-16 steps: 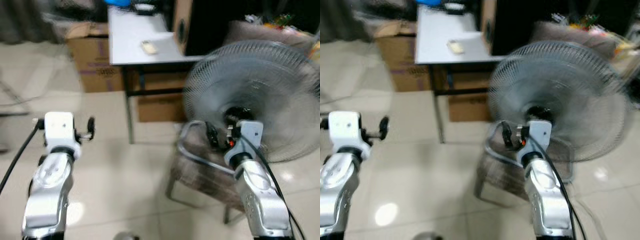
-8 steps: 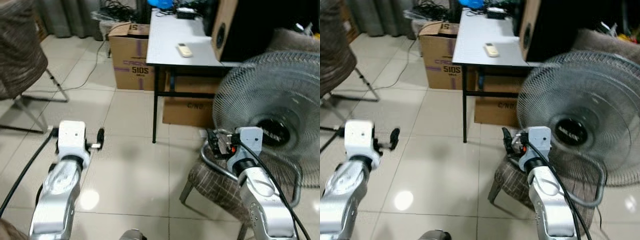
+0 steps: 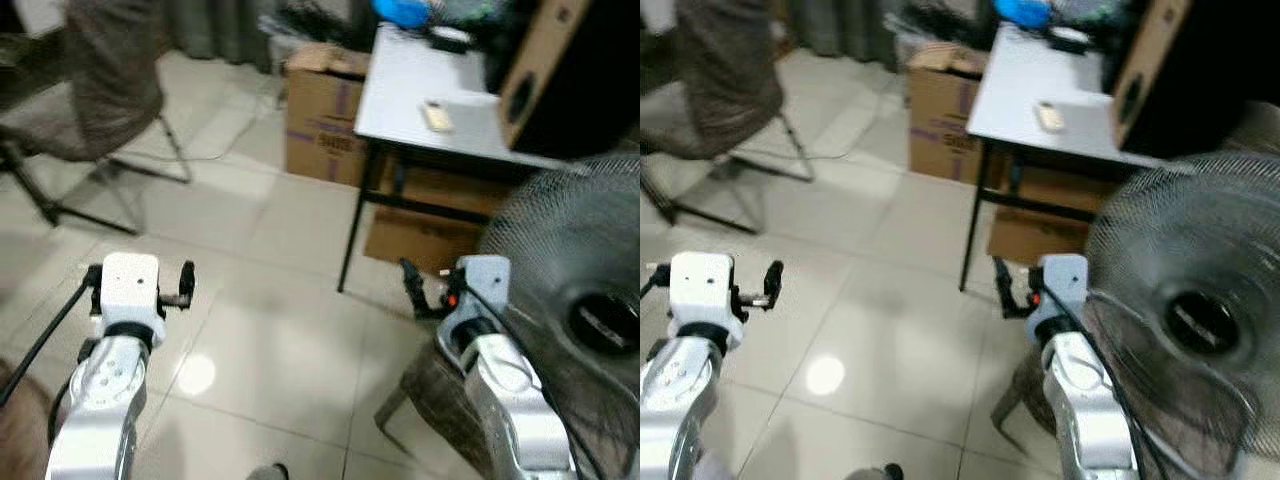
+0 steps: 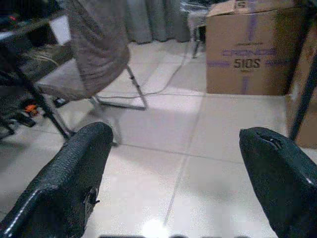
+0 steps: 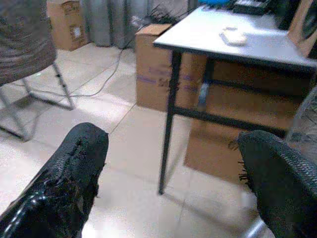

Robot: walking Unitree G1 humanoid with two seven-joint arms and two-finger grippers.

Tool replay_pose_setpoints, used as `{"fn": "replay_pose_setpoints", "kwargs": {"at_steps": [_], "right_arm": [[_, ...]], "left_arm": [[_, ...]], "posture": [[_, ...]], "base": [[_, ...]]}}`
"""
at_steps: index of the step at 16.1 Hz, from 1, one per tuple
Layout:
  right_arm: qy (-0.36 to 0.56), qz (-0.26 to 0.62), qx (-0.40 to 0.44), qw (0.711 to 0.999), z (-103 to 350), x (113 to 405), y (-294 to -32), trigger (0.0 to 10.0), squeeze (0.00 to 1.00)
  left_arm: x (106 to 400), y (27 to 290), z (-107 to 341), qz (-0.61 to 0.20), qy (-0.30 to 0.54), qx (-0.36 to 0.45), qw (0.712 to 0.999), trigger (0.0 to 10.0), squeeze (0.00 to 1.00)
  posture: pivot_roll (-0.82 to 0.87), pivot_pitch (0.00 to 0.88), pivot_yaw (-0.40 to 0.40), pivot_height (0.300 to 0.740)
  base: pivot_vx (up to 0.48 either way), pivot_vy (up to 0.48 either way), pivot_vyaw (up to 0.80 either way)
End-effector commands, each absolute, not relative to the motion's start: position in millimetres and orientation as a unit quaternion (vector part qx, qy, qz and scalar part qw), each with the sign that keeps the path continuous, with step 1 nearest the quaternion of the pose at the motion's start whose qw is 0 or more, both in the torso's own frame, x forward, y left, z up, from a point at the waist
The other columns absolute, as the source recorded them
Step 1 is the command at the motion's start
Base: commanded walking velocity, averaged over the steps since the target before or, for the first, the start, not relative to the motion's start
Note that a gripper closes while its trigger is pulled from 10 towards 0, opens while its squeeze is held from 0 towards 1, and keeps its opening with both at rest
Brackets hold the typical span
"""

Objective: Move the pillow to the sofa from floor

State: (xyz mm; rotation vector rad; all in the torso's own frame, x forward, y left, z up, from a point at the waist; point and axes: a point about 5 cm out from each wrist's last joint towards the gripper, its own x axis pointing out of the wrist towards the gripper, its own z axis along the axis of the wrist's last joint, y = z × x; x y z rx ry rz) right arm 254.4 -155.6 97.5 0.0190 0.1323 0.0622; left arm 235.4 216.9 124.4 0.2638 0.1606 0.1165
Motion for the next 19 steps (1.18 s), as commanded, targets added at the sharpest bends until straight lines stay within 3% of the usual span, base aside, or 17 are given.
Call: {"fn": "replay_pose_setpoints", "kwargs": {"at_steps": [1, 11, 19], "right_arm": [[0.071, 0.000, -0.002, 0.997, 94, 253, -167, 10.0, 1.00], [0.069, -0.027, 0.081, 0.994, 101, 256, -161, 10.0, 1.00], [0.067, -0.009, 0.001, 0.998, 103, 265, -159, 10.0, 1.00]], "left_arm": [[237, 211, 125, 0.045, 0.076, 0.139, 0.986, 10.0, 0.00], [248, 208, 126, 0.034, 0.069, 0.135, 0.988, 10.0, 0.00], [251, 208, 131, 0.030, 0.047, 0.127, 0.990, 10.0, 0.00]], "posture": [[0.14, 0.000, -0.063, 0.740], [0.10, 0.000, -0.031, 0.740], [0.10, 0.000, -0.032, 0.740]], "base": [[0.000, 0.000, 0.80], [0.000, 0.000, 0.80], [0.000, 0.000, 0.63]]}}
